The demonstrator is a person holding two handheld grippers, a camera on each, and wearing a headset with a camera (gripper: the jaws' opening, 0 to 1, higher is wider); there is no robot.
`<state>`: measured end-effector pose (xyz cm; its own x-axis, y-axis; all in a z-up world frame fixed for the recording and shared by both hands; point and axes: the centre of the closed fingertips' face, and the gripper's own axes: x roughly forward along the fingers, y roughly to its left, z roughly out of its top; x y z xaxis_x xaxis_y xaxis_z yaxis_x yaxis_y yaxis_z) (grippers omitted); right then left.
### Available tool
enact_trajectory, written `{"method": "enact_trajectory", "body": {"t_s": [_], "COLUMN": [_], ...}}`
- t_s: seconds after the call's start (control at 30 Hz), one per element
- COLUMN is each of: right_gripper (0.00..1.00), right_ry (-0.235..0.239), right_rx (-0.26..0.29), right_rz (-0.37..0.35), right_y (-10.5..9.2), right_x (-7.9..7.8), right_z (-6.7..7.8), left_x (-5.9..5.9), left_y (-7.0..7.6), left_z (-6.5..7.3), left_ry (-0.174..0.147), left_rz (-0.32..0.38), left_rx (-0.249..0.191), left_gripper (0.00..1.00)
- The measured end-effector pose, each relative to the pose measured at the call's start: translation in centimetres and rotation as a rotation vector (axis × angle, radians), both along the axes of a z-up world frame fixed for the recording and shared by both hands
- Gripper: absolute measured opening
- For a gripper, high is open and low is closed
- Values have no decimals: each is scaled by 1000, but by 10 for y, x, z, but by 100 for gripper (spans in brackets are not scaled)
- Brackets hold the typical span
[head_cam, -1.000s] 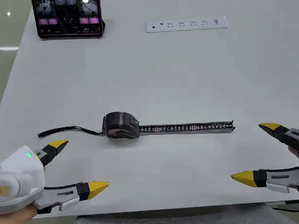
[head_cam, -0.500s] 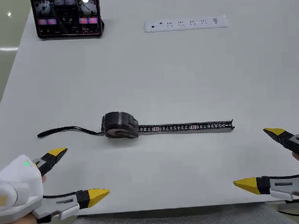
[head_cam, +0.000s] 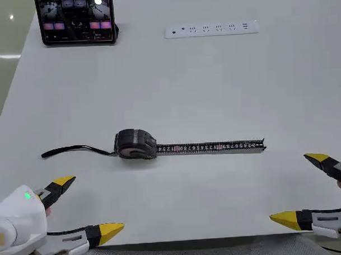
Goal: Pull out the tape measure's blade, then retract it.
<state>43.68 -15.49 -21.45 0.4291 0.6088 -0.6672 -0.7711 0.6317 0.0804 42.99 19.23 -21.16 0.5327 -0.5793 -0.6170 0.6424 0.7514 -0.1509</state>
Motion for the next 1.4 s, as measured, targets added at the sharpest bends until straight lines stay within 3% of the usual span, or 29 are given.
{"method": "enact_trajectory", "body": {"t_s": [1.4], "right_gripper": [97], "right_ry": [12], "right_rx": [0], "right_rz": [2], "right_y": [2], "right_x": [-2], "right_z": [0], "left_x": [5], "left_y": [5], "left_z": [4], "left_ry": [-7], "left_rz": [34], "left_rx": [-20], "left_gripper": [89]}}
